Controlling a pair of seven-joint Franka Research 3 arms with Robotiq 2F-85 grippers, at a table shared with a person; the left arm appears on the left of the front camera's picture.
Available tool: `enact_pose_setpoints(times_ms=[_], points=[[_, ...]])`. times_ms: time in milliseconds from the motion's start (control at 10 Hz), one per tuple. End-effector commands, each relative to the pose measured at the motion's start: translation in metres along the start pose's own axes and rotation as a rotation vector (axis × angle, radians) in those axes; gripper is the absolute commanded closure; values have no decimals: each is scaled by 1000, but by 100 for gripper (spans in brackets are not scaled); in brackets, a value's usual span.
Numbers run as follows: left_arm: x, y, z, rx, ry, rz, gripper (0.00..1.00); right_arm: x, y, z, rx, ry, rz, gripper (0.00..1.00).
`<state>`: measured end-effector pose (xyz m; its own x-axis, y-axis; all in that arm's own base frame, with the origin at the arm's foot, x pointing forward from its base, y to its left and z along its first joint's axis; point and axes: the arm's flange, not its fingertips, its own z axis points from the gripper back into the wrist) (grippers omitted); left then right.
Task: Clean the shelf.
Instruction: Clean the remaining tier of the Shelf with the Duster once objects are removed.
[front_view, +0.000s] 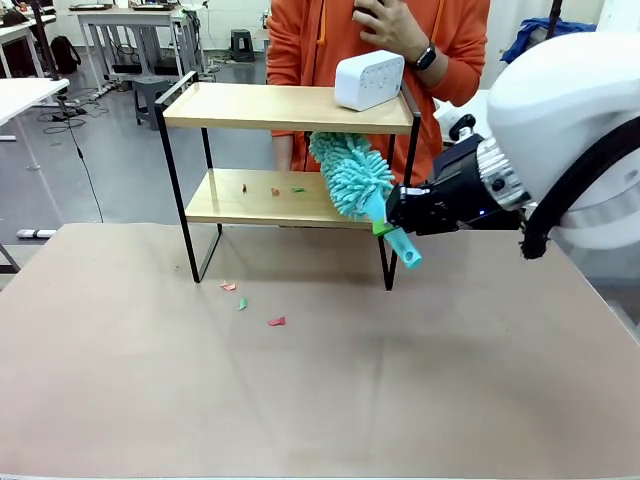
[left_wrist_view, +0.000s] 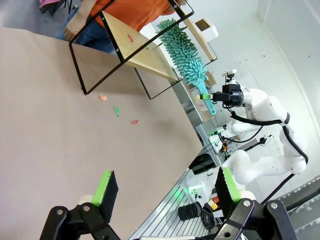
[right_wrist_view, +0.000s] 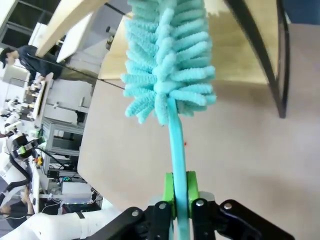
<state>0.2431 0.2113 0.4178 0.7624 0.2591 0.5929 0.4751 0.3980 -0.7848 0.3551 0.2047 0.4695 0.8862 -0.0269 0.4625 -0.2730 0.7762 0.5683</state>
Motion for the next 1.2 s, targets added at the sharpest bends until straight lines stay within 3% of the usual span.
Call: enact_pose_setpoints(times_ms=[0, 200, 1100], points=[[-1, -2, -1, -13, -12, -21, 0, -18, 15, -5, -54, 0, -39, 90], [-1, -2, -1, -13, -12, -21, 0, -25, 26, -26, -121, -19, -73, 90], [-1, -2, -1, -13, -12, -21, 0, 0, 94, -99, -135, 130, 31, 90]])
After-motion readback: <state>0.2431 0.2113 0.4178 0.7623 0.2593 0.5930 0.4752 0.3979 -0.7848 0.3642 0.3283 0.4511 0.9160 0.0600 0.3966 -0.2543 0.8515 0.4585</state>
